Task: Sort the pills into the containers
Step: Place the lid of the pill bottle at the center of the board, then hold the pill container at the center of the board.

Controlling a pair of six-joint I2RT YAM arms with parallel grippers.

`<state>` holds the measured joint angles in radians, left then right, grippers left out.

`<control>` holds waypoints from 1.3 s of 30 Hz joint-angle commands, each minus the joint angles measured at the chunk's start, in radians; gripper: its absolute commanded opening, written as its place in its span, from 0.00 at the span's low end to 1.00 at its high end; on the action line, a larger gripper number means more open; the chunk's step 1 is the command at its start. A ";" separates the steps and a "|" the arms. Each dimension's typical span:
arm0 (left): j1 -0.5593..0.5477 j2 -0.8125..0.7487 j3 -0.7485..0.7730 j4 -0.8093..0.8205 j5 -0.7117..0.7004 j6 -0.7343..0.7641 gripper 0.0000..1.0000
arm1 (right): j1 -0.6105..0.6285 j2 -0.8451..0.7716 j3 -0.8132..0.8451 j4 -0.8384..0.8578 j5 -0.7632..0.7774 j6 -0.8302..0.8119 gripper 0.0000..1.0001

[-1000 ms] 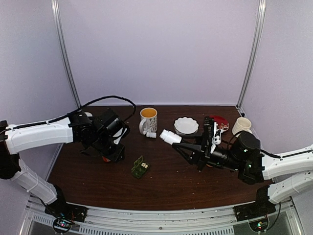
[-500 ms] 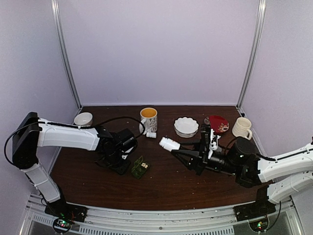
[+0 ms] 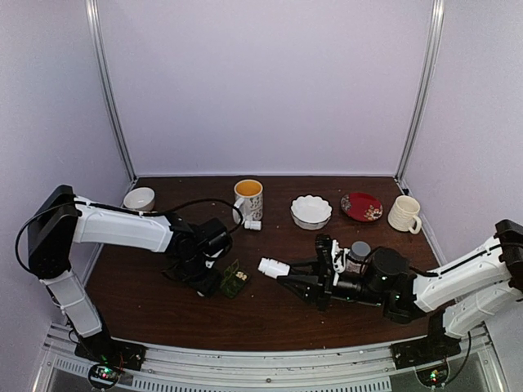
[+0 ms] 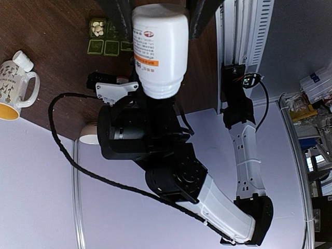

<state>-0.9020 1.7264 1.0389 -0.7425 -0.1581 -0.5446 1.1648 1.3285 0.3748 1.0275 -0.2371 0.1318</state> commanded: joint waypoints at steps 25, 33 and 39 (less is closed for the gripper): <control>0.005 -0.329 -0.027 0.204 0.220 0.041 0.87 | 0.034 0.143 0.031 0.095 0.057 0.040 0.00; 0.003 -0.211 0.010 0.220 0.239 0.076 0.81 | 0.035 0.124 0.020 0.100 0.052 0.018 0.00; 0.003 -0.118 0.037 0.193 0.230 0.069 0.75 | 0.035 0.122 0.011 0.102 0.059 0.020 0.00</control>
<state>-0.8986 1.5677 1.0401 -0.5674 0.0635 -0.4877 1.1938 1.4681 0.3843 1.1034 -0.2001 0.1604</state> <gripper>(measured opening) 0.763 0.293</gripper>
